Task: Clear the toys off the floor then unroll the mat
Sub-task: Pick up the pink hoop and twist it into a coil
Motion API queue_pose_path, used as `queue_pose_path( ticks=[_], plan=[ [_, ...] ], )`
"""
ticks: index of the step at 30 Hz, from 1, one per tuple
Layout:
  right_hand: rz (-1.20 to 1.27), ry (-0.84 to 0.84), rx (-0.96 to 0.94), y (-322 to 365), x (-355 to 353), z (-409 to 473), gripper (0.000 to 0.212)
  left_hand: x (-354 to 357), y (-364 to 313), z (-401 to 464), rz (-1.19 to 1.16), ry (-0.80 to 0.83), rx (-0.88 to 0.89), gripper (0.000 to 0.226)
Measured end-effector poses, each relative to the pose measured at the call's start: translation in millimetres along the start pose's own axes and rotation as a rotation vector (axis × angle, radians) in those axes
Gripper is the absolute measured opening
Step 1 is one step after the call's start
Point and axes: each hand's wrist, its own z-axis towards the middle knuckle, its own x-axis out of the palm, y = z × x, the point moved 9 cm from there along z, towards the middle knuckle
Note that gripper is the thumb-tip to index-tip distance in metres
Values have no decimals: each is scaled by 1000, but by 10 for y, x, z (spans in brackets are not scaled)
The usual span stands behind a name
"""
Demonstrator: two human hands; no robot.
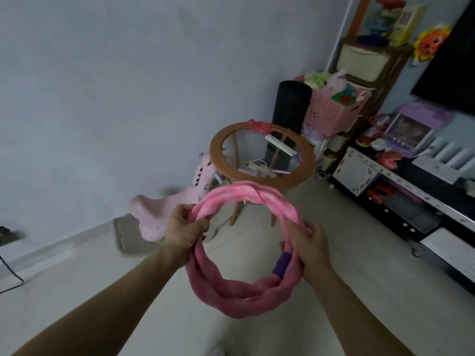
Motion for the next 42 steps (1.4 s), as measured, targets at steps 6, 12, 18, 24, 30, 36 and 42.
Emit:
queue_pose_path(
  ticks=[6,12,18,24,30,36,42],
  plan=[
    [7,-64,3,153,-34,846,28,589,-238,706,47,43,-1,34],
    [3,-31,1,374,-72,1874,28,1245,-339,1278,28,-3,-22,35],
    [-110,114,-19,726,-108,3002,42,1961,-402,1822,-17,-92,-38,38],
    [-224,164,-77,1053,-86,3814,28,2397,-349,2160,-27,-174,-70,42],
    [-253,238,-62,1087,146,4374,23,2555,-286,2533,-46,-250,-109,42],
    [-290,279,-31,1088,553,5004,22,2635,-222,3119,-62,-334,-139,45],
    [-413,376,16,1089,1061,5732,34,2711,-96,3877,-76,-388,-170,44]
  ],
)
